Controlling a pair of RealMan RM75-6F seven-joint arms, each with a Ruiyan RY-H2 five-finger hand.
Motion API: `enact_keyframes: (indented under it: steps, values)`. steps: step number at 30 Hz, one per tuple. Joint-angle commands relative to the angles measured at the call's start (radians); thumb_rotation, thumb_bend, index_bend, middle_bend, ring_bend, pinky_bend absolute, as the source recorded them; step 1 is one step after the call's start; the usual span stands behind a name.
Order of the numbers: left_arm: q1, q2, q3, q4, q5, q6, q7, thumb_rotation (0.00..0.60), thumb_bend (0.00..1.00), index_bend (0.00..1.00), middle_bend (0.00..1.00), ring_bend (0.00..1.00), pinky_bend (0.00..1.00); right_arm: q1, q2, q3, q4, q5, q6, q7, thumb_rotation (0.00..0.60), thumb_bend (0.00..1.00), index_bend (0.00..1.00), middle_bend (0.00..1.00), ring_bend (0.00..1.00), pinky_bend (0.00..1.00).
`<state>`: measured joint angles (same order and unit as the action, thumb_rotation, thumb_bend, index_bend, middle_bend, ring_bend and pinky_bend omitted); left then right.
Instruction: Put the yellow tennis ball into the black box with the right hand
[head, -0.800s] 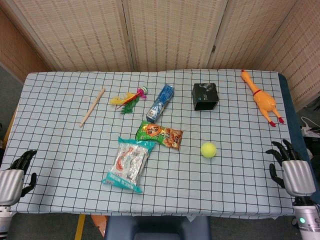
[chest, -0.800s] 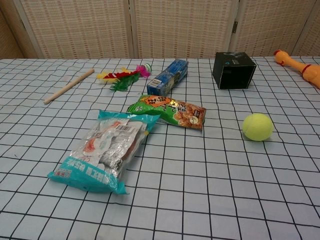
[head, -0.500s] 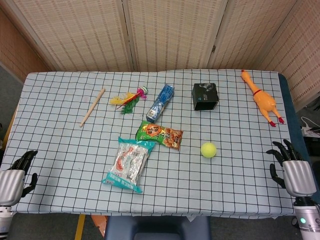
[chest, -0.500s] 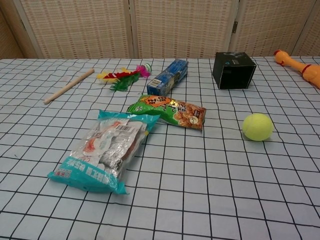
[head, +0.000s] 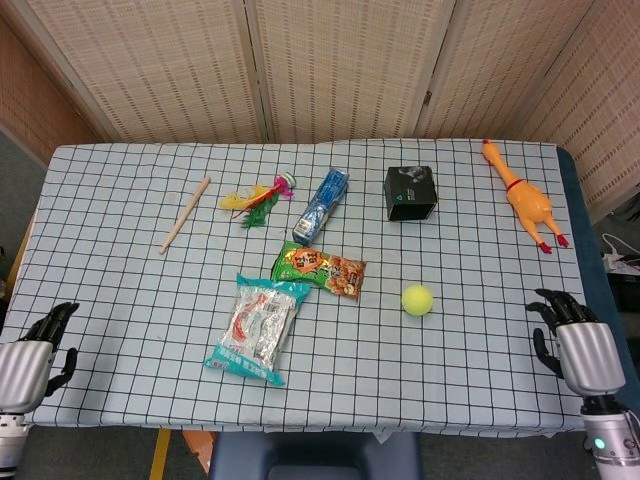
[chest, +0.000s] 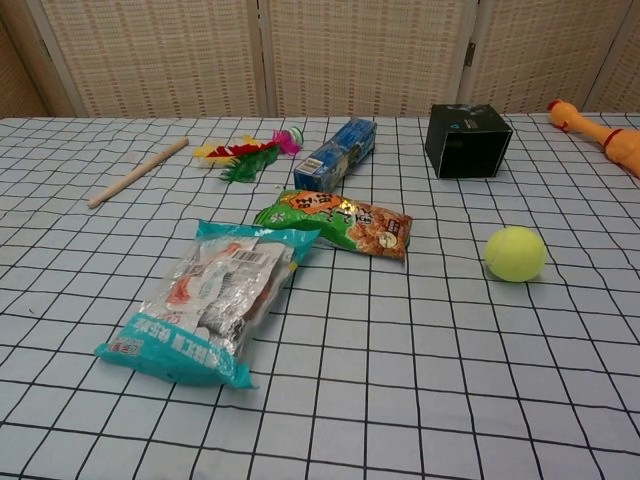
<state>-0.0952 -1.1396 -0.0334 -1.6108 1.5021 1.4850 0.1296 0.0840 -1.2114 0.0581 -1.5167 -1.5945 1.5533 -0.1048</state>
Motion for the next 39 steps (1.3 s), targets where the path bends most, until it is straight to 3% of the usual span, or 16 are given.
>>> enact_keyframes:
  steps: [1, 3, 8, 16, 24, 39]
  values:
    - [-0.003, 0.001, 0.002, -0.003, -0.005, -0.011, 0.001, 0.6, 0.54, 0.13, 0.11, 0.24, 0.62, 0.0, -0.067, 0.003, 0.073, -0.066, 0.071, -0.008, 0.6, 0.79, 0.64, 0.52, 0.57, 0.81]
    - [-0.004, 0.002, 0.006, -0.007, -0.001, -0.016, 0.002, 0.6, 0.54, 0.13, 0.11, 0.24, 0.62, 0.0, -0.096, 0.002, 0.096, -0.085, 0.092, -0.004, 0.6, 0.87, 0.76, 0.64, 0.68, 0.92]
    - [-0.008, 0.004, 0.013, -0.01, 0.013, -0.021, 0.007, 0.6, 0.54, 0.13, 0.11, 0.24, 0.62, 0.016, -0.143, -0.012, 0.11, -0.083, 0.045, -0.038, 0.6, 0.94, 0.91, 0.78, 0.79, 1.0]
    - [-0.011, 0.008, 0.016, -0.013, 0.013, -0.03, 0.0, 0.6, 0.54, 0.13, 0.11, 0.24, 0.62, 0.066, -0.233, -0.049, 0.104, -0.037, -0.132, -0.111, 0.6, 0.95, 0.91, 0.82, 0.82, 1.0]
    - [-0.015, 0.014, 0.02, -0.016, 0.008, -0.045, -0.003, 0.6, 0.54, 0.13, 0.11, 0.24, 0.62, 0.09, -0.346, -0.038, 0.127, 0.005, -0.188, -0.172, 0.6, 0.95, 0.92, 0.82, 0.83, 1.0]
    - [-0.019, 0.019, 0.027, -0.023, 0.017, -0.051, 0.007, 0.6, 0.55, 0.13, 0.12, 0.24, 0.62, 0.169, -0.566, 0.027, 0.388, 0.073, -0.25, -0.143, 0.6, 0.95, 0.92, 0.83, 0.83, 1.0]
